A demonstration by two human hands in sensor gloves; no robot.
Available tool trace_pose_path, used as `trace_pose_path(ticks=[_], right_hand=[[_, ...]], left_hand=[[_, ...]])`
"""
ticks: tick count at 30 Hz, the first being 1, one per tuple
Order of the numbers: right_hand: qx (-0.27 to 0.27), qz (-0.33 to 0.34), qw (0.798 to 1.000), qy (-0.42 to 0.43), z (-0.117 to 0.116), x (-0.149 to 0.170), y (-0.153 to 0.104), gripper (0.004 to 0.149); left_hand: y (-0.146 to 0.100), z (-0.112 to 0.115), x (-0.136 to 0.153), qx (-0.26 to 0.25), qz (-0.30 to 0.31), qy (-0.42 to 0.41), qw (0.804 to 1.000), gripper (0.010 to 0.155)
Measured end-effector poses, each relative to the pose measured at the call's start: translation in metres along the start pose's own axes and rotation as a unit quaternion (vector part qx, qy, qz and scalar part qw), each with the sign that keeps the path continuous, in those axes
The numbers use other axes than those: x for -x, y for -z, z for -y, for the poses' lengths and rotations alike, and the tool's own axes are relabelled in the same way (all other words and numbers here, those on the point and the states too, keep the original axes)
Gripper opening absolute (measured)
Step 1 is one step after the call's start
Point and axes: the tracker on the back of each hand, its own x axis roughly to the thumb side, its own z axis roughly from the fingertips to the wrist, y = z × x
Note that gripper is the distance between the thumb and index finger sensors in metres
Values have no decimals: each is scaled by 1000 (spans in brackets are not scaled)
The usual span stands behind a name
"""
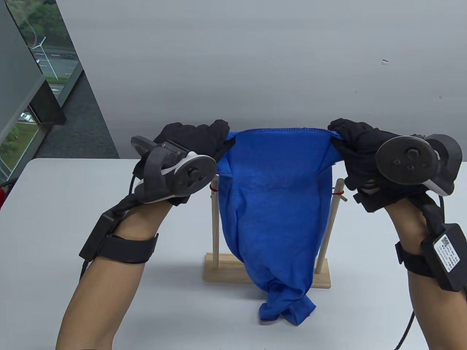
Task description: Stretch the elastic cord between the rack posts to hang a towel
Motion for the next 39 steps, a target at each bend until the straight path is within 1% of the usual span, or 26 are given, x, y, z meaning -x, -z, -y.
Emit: trace_pose_path(ticks=[3, 7, 12, 16, 20, 21, 24, 26, 29, 31, 36, 39], right_hand=[[-11, -11, 1000, 6, -7, 8, 5, 43], [-26, -25, 999, 22, -16, 20, 8, 43], [-49, -42, 997, 35, -27, 34, 5, 43], [-81, -47, 995, 44, -40, 43, 2, 43], [-125, -57, 986, 88, -56, 59, -4, 43], [-135, -62, 984, 97, -62, 63, -6, 43], [-160, -69, 978, 116, -76, 71, -13, 43], [-177, -76, 970, 145, -89, 76, -20, 43], [-194, -88, 958, 192, -104, 83, -31, 43], [-198, -92, 954, 206, -112, 86, -37, 44], [-220, -98, 947, 211, -133, 90, -56, 44], [-228, -102, 942, 224, -142, 91, -65, 44]], left_hand=[[5, 12, 10, 20, -8, -30, 999, 41], [10, 27, 15, 40, -11, -71, 997, 41], [14, 43, 21, 68, -9, -98, 993, 41], [14, 59, 31, 97, -19, -120, 988, 41], [8, 81, 35, 142, -26, -177, 974, 41], [5, 89, 38, 150, -41, -196, 968, 42], [-1, 105, 47, 170, -60, -235, 955, 41], [-8, 116, 54, 192, -79, -266, 941, 42], [-21, 129, 55, 204, -84, -281, 934, 42], [-29, 134, 54, 214, -86, -288, 929, 42], [-52, 151, 52, 243, -99, -308, 915, 41], [-65, 159, 53, 252, -110, -323, 906, 42]])
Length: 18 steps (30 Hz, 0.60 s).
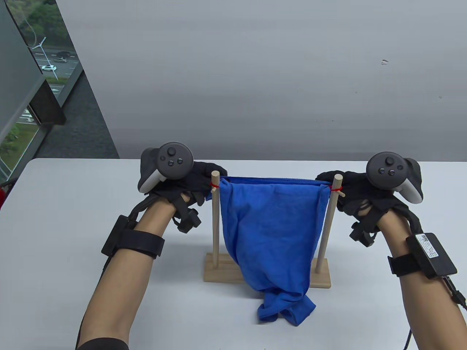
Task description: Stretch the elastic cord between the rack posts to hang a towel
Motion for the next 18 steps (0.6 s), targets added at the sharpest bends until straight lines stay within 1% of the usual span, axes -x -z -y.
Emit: trace_pose_path(ticks=[11, 18], right_hand=[[-24, -22, 999, 36, -36, 26, -11, 44], [-37, -48, 997, 57, -58, 46, -17, 44]], left_hand=[[-22, 38, 30, 13, -33, -62, 997, 42], [-30, 59, 44, 24, -51, -90, 994, 41]])
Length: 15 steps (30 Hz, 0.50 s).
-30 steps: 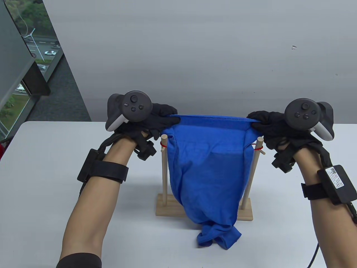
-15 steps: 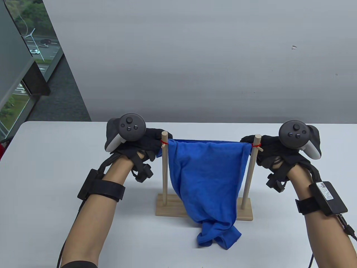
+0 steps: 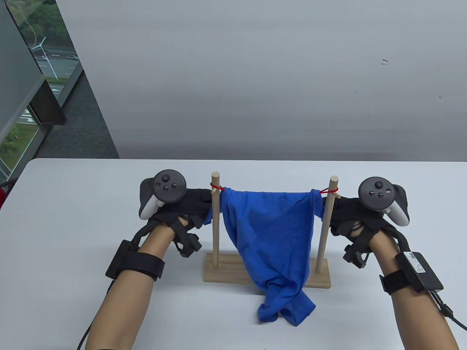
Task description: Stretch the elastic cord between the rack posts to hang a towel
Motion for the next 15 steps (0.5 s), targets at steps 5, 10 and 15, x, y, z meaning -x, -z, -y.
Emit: trace_pose_path(ticks=[5, 10, 15], right_hand=[[-6, -15, 1000, 9, -12, 12, -1, 44], [-17, -28, 999, 12, -25, 25, -3, 44], [-22, -44, 999, 17, -36, 37, -5, 44]], left_hand=[[-1, 10, 11, 4, -13, -26, 1000, 41], [-3, 25, 22, 20, -28, -18, 999, 41], [-8, 40, 37, 28, -47, -38, 998, 41]])
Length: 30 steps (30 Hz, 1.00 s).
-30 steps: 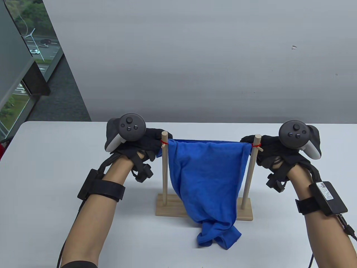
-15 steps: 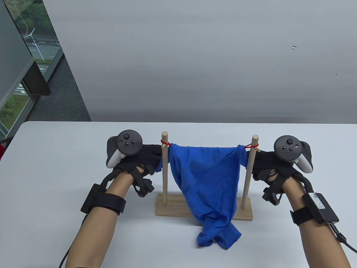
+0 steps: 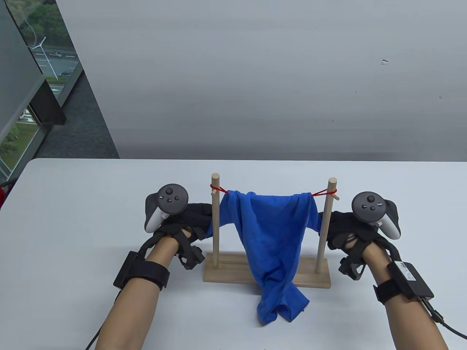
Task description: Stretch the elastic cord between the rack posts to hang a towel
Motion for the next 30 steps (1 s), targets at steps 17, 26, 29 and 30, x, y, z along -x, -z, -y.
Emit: trace_pose_path(ticks=[17, 26, 29, 30], right_hand=[[-25, -69, 997, 15, -34, 42, 13, 44], [-51, -99, 992, 51, -54, 67, 21, 44], [-57, -107, 992, 45, -57, 71, 23, 44], [-60, -111, 991, 46, -58, 73, 24, 44]], left_hand=[[-5, 45, 49, 42, -87, -16, 995, 41], [-10, 62, 65, 41, -139, -16, 989, 41], [-11, 65, 67, 41, -151, -2, 988, 41], [-10, 67, 68, 41, -155, 1, 987, 41]])
